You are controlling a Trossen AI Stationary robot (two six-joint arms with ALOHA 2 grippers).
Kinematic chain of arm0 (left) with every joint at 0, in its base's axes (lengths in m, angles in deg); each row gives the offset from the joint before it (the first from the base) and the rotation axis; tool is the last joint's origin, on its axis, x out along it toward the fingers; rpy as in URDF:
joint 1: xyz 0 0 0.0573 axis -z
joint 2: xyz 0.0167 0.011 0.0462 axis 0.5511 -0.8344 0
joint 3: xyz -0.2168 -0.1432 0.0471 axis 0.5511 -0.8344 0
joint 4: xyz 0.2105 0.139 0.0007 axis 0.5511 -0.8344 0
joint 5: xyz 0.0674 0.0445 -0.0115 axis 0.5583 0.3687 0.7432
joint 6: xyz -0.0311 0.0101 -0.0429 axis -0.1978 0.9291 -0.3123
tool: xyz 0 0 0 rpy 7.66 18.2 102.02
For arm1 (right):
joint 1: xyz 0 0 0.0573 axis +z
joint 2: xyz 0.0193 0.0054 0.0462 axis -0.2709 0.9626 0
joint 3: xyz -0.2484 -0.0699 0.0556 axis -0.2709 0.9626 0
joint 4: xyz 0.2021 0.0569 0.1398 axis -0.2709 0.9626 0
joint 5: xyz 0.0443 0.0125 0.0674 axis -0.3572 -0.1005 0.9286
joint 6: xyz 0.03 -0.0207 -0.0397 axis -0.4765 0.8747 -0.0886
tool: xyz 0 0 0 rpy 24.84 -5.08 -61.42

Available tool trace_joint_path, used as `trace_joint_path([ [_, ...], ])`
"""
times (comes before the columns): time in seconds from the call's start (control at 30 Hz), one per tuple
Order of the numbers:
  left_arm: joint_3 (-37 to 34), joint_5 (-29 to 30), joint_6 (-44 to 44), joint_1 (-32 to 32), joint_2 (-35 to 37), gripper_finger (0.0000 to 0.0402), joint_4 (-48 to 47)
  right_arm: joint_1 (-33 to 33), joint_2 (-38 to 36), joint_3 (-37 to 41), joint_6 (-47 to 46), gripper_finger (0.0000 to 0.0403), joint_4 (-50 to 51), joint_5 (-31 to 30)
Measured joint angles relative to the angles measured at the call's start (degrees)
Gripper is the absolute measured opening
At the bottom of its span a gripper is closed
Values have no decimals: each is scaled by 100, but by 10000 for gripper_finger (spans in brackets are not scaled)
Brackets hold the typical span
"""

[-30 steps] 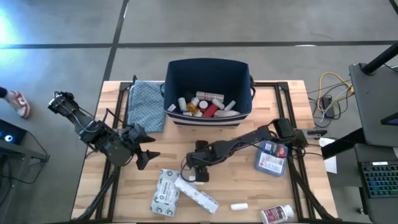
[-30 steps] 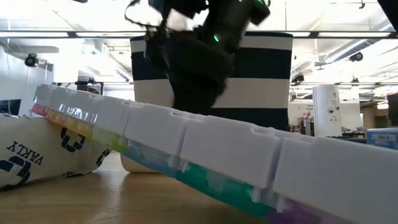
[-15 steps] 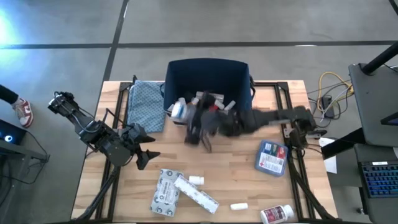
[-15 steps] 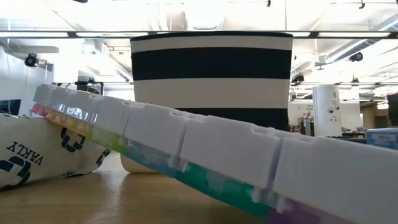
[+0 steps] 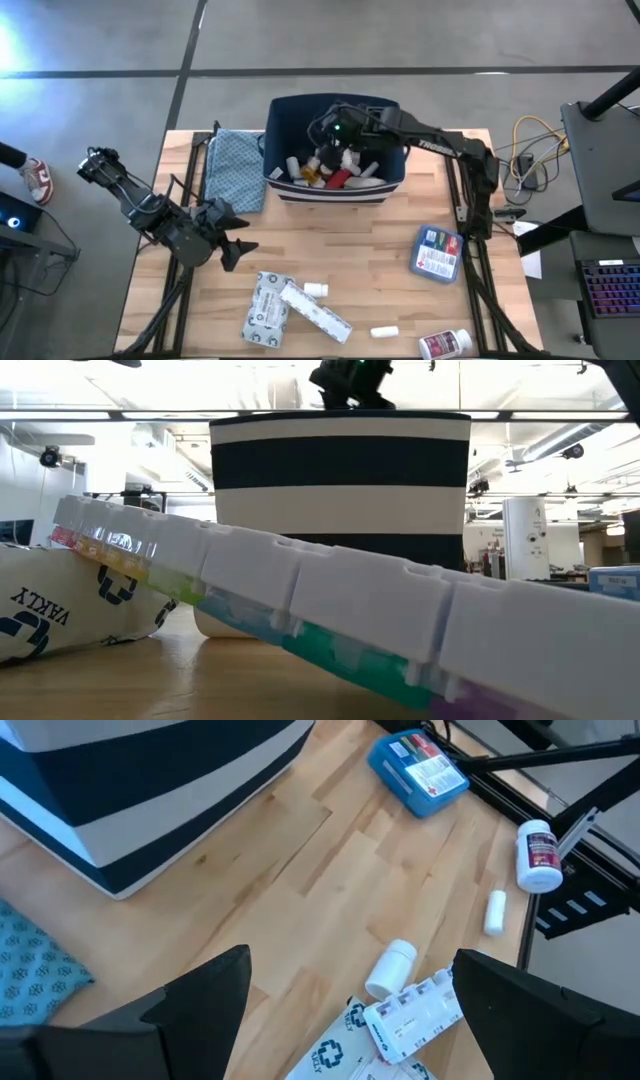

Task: Pick & place medical supplies in basket/bin
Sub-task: Put the white pill bottle into the bin, then put the white roll gauze into the bin

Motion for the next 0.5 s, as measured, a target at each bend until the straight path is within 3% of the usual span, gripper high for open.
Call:
trace_joint_path([
  [0.27,-39,2,-38,0,0,324,3,347,-7,-54,645,355,-373,-216],
  [0.5,-39,2,-38,0,0,324,2,652,-11,-55,1068,361,-376,-272],
])
